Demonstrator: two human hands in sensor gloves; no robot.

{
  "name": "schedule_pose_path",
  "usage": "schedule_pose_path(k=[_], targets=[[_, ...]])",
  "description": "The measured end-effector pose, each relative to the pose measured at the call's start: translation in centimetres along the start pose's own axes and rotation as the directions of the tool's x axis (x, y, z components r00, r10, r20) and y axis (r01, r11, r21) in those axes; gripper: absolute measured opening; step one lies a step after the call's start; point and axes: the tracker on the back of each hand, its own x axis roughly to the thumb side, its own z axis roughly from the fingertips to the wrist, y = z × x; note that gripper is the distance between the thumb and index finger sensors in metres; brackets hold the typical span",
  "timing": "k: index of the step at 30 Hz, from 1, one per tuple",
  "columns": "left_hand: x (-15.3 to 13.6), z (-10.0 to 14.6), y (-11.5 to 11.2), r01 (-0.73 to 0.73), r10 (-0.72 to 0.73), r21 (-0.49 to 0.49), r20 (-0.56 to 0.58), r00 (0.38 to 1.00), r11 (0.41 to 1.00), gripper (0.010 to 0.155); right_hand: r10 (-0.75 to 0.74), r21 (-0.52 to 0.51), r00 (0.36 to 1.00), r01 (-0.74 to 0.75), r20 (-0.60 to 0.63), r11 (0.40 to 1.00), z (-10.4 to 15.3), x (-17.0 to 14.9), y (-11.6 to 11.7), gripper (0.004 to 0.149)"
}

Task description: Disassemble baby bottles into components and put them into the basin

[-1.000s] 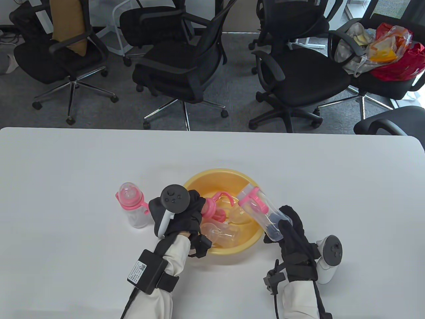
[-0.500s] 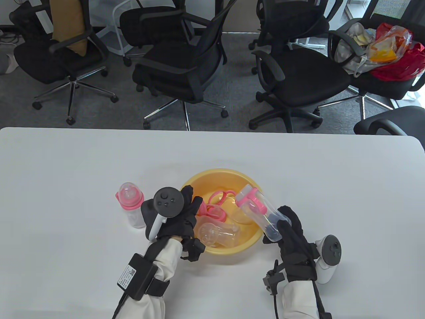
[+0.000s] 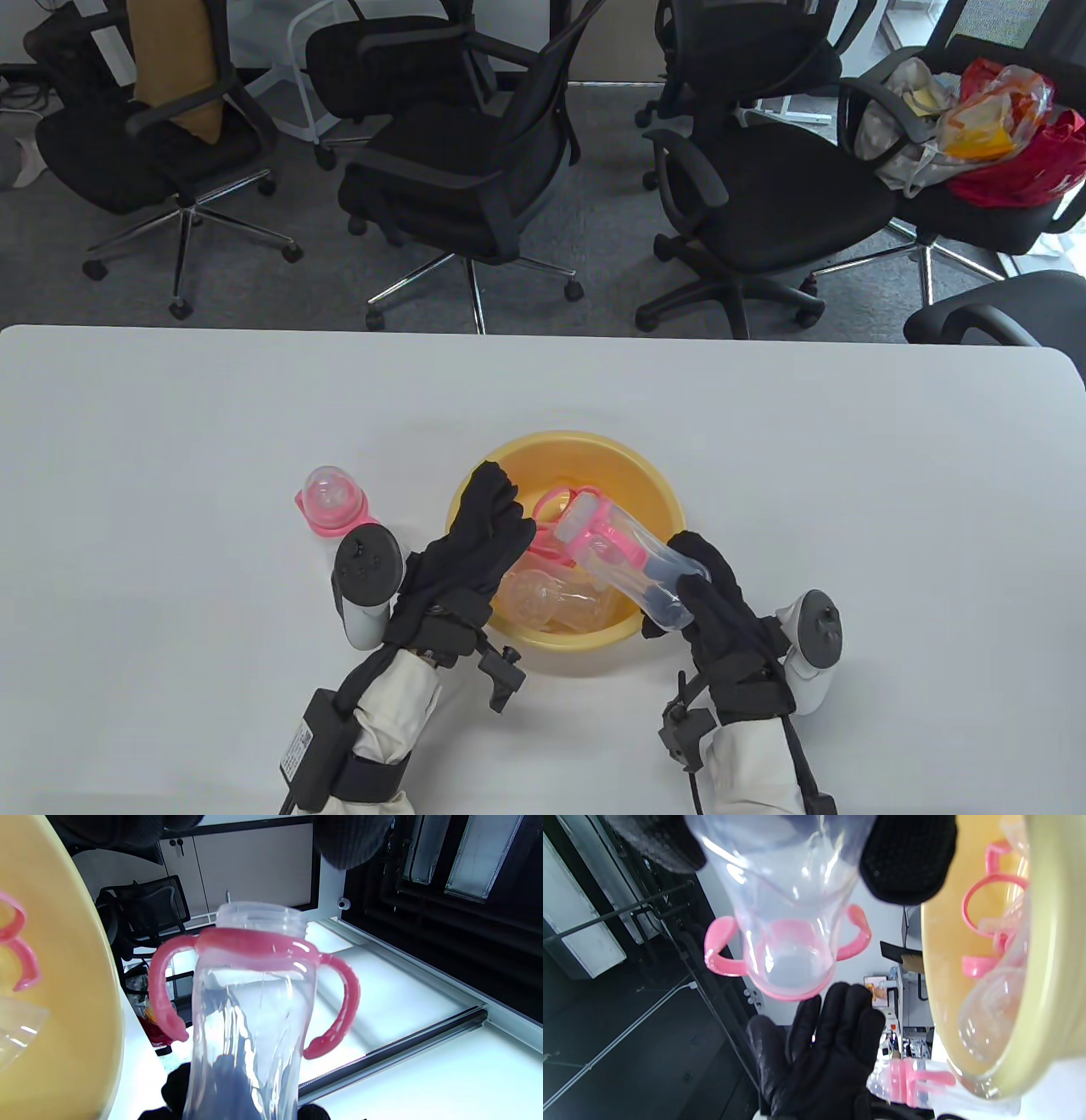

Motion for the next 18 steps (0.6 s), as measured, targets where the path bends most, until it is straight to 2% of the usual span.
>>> schedule_pose_path(k=[7,12,18], targets=[[0.5,0.1,-0.4,0.041,-0.033,-0.160,0.052,0.998,0.986,0.093,0.025,0.091,1.000,-0.024,-0.009,0.996,-0.3,0.0,1.7,0.080],[0.3,0.2,-0.8,-0.061,0.066,-0.180,0.022,0.998,0.982,0.088,0.044,0.126,0.999,-0.044,-0.003,0.991,-0.4,0.1,2.3,0.080],[0.1,0.1,-1.1,-0.106,0.113,-0.280,0.010,0.994,0.954,0.077,0.028,0.125,1.000,-0.028,-0.003,0.992,-0.4,0.0,2.0,0.080]])
